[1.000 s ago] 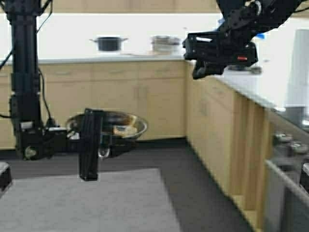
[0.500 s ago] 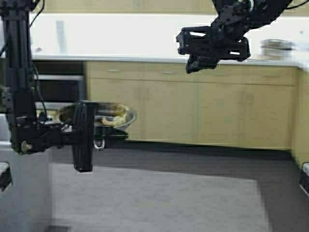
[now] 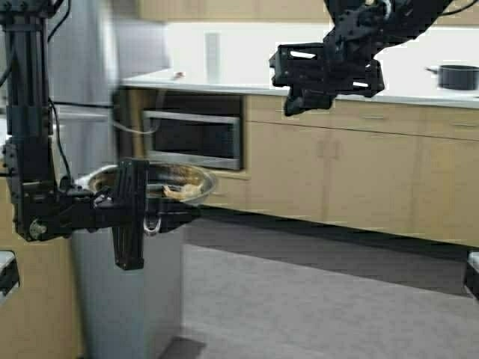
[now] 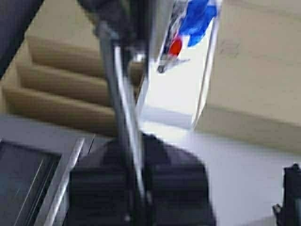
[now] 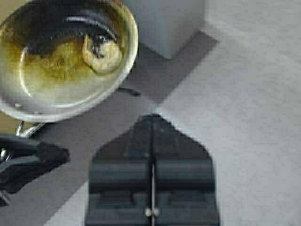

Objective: Add oil to the pan and cook the shrimp and serve it

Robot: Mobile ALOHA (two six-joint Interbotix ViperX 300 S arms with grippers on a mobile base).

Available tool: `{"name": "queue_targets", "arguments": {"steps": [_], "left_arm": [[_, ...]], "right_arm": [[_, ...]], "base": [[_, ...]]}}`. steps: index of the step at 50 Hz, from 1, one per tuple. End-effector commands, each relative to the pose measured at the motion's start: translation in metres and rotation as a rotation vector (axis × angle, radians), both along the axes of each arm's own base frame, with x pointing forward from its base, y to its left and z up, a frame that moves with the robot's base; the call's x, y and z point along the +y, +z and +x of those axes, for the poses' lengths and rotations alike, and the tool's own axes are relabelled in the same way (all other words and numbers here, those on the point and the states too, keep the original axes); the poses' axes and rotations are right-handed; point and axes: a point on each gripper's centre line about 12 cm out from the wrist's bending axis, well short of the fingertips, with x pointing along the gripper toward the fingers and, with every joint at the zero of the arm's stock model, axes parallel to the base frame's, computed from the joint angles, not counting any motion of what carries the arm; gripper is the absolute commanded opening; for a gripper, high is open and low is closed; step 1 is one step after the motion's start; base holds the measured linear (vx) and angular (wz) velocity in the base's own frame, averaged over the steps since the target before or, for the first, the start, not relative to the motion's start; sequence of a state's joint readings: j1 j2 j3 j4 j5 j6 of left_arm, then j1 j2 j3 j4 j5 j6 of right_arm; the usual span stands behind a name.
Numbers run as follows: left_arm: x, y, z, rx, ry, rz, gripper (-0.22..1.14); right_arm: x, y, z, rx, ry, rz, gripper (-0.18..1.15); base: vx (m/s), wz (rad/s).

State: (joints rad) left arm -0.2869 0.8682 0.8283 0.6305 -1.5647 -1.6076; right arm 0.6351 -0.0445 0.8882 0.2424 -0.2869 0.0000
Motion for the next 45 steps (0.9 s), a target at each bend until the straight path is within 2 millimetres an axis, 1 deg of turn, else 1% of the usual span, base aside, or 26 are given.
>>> {"name": "queue_targets", "arguments": {"steps": [1,15,27,31,36,45], "left_arm": [[-0.002,0.025,0.013,-0.133,0.001,-0.014,0.04],[0.005,0.029,0.015,-0.133,0.008,-0.021,0.04],[0.017,0.036,0.013,-0.142,0.025,-0.034,0.04],[0.020,0.044,0.016,-0.165,0.023,-0.049,0.04],[0.022,0.065,0.018,-0.209,0.029,-0.060,0.04],[0.034,0.100,0.011,-0.242,0.058,-0.066,0.04]], "right_arm": [[0.006,0.010,0.001,-0.026,0.012,0.019,0.06],[0.011,0.009,0.000,-0.001,0.009,0.038,0.06],[0.019,0.009,0.003,-0.010,0.024,0.035,0.06],[0.020,0.011,0.003,-0.017,0.028,0.041,0.06],[0.019,0.010,0.001,-0.014,0.029,0.038,0.06],[0.020,0.010,0.001,-0.011,0.028,0.040,0.06]], "base": [[0.02,0.39],[0.02,0.39],[0.05,0.44],[0.09,0.58],[0.09,0.63],[0.09,0.62]]}}
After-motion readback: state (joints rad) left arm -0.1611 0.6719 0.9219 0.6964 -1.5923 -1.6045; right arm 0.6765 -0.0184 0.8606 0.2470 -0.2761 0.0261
